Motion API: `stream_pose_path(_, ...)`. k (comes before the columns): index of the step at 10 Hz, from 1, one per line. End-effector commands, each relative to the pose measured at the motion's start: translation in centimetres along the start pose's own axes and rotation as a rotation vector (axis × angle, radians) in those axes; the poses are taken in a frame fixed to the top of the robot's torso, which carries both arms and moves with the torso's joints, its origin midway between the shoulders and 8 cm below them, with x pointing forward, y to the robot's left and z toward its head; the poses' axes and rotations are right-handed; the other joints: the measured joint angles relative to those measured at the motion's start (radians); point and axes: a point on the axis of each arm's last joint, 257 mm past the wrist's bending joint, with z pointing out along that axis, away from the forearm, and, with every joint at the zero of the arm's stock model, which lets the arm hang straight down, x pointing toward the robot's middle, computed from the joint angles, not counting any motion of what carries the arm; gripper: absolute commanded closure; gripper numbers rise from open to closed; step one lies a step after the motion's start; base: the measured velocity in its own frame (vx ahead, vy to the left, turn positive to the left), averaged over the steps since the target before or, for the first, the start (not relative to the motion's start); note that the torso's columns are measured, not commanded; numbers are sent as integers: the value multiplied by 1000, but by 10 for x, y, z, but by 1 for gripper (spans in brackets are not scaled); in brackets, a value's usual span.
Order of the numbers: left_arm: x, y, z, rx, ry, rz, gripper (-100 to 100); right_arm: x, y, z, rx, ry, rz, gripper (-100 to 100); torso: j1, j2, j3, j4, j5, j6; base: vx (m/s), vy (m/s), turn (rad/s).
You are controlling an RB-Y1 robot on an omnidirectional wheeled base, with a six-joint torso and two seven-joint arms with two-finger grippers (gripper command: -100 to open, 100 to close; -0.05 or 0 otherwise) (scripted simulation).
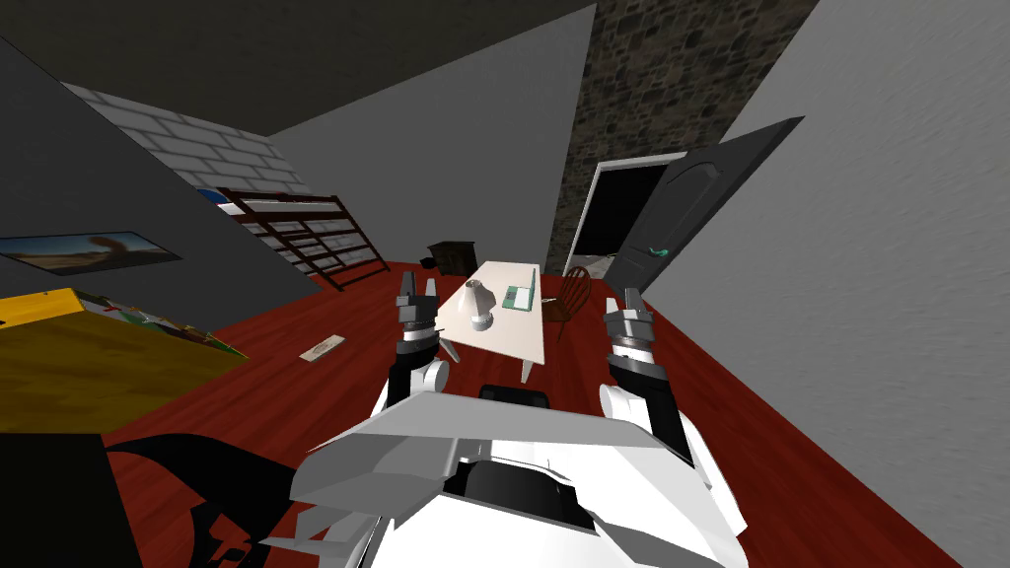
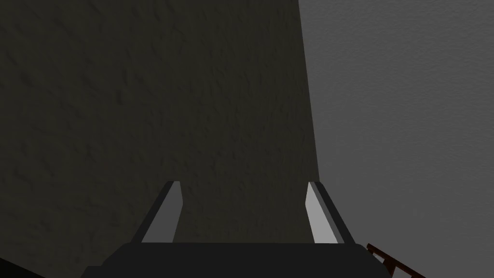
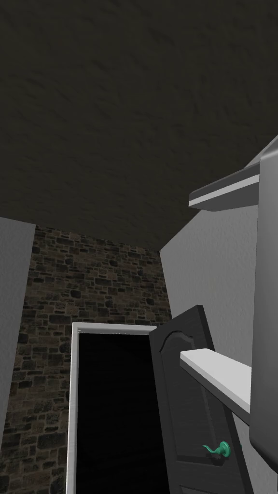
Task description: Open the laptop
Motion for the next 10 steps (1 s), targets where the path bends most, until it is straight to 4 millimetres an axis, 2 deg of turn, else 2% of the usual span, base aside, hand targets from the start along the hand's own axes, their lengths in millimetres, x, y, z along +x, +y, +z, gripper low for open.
stream_pose_path(1,0,0,0,0,0,0,0,0,0,0,0,0,0,0,0,40,-82,41,0,0,0,0,0)
stream_pose_path(9,0,0,0,0,0,0,0,0,0,0,0,0,0,0,0,618,-1234,617,0,0,0,0,0)
stream_pose_path(10,0,0,0,0,0,0,0,4,-7,0,16,40,-42,-100,0,691,-1382,691,0,0,-5,10,106)
